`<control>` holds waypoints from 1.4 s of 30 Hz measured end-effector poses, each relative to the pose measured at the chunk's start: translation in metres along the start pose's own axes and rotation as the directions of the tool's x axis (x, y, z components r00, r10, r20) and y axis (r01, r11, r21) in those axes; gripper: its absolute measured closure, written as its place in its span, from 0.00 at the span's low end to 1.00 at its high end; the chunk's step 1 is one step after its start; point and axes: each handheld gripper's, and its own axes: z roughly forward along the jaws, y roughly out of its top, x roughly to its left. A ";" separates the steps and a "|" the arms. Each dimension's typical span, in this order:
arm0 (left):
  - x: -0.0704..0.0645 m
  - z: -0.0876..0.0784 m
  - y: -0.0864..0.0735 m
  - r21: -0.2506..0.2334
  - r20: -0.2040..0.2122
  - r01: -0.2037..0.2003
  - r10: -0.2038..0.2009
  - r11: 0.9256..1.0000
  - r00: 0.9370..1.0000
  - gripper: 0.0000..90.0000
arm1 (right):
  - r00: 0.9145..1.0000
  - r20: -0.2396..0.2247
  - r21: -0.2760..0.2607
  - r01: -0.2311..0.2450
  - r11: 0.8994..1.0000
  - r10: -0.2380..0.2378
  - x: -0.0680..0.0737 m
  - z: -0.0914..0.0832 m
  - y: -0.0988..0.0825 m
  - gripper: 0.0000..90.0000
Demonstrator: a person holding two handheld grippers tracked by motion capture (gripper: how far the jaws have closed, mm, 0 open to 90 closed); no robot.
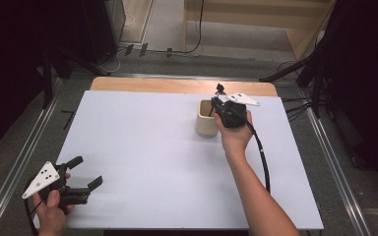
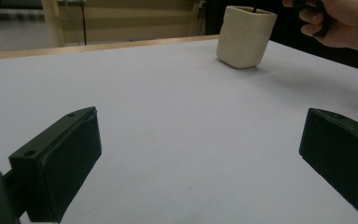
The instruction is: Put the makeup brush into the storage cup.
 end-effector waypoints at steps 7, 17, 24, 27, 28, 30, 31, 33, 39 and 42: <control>0.000 0.000 0.000 0.003 0.000 0.000 0.000 1.000 1.000 0.00 | 1.000 0.012 0.026 0.000 1.000 -0.001 -0.001 0.004 -0.006 0.97; 0.000 0.000 0.000 0.003 0.000 -0.002 0.002 1.000 1.000 0.00 | 0.998 0.045 -0.013 0.053 0.998 -0.053 0.004 0.000 -0.009 0.60; 0.000 0.001 0.000 0.003 0.001 -0.002 0.002 1.000 1.000 0.00 | 0.999 -0.008 -0.057 0.034 0.998 -0.034 0.006 -0.015 -0.003 0.06; -0.001 0.001 0.000 0.006 0.001 -0.002 0.002 1.000 1.000 0.00 | 0.999 -0.025 -0.058 0.034 0.998 -0.036 0.006 -0.023 -0.004 0.00; -0.001 0.001 0.000 0.005 0.003 -0.002 0.002 1.000 1.000 0.00 | 0.998 -0.042 -0.058 0.039 0.998 -0.041 0.005 -0.027 -0.006 0.00; -0.001 0.002 0.000 0.008 0.005 -0.005 0.005 1.000 1.000 0.00 | 0.998 -0.044 -0.054 0.051 0.997 -0.054 0.006 -0.032 -0.009 0.00; -0.001 0.002 0.000 0.008 0.005 -0.005 0.005 1.000 1.000 0.00 | 0.998 -0.044 -0.054 0.051 0.997 -0.054 0.006 -0.032 -0.009 0.00; -0.001 0.002 0.000 0.008 0.005 -0.005 0.005 1.000 1.000 0.00 | 0.997 -0.057 -0.052 0.053 0.997 -0.056 0.006 -0.038 -0.015 0.00; -0.002 0.003 0.000 0.009 0.007 -0.005 0.005 1.000 1.000 0.00 | 0.996 -0.065 -0.052 0.055 0.997 -0.059 0.004 -0.048 -0.023 0.00; -0.003 0.003 0.000 0.008 0.006 -0.004 0.004 1.000 1.000 0.00 | 0.996 -0.064 -0.053 0.059 0.997 -0.062 0.002 -0.054 -0.027 0.00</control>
